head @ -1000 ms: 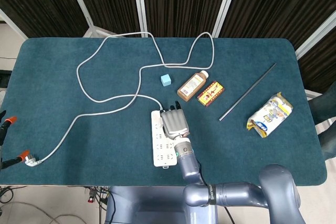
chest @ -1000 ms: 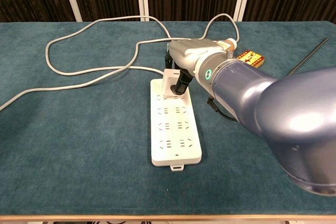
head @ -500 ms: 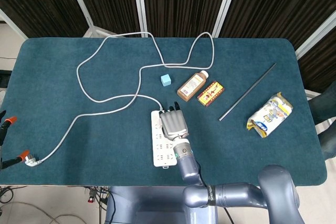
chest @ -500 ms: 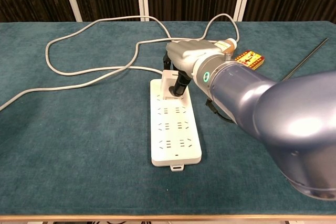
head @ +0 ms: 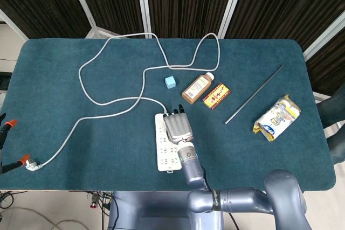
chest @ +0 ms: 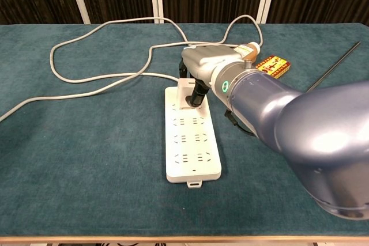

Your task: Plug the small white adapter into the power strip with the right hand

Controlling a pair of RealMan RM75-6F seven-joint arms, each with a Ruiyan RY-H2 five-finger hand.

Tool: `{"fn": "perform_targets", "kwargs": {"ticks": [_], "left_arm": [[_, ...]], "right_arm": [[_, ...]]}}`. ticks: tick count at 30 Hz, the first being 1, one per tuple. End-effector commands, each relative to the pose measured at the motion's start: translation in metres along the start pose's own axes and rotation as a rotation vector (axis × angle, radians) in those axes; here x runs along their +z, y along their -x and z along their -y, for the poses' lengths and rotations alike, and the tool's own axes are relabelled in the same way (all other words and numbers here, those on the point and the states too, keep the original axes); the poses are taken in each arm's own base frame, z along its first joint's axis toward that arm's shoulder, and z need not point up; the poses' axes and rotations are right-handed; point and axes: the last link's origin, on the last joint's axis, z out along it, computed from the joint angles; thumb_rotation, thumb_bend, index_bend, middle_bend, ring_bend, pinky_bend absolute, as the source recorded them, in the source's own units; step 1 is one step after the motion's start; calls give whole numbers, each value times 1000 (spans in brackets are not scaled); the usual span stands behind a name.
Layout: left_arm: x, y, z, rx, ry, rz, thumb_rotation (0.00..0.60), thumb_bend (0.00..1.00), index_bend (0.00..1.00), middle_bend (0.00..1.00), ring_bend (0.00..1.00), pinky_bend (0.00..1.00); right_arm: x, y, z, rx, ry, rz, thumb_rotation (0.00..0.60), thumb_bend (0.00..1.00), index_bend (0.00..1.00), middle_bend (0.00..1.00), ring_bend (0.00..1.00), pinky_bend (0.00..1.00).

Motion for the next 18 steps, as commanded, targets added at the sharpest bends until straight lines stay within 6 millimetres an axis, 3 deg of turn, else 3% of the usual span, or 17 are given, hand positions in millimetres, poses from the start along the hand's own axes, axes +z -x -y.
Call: {"fn": "perform_targets", "kwargs": {"ticks": [1, 18], "left_arm": [[0, 0, 0, 1, 2, 1, 600, 92, 187, 0, 0, 0], [0, 0, 0, 0, 2, 2, 600, 91, 187, 0, 0, 0]], "right_arm": [[-1, 0, 1, 0, -4, 0, 600, 550, 604, 483, 263, 100], [-4, 4, 10, -12, -47, -1, 600, 549, 606, 483, 264, 100]]}}
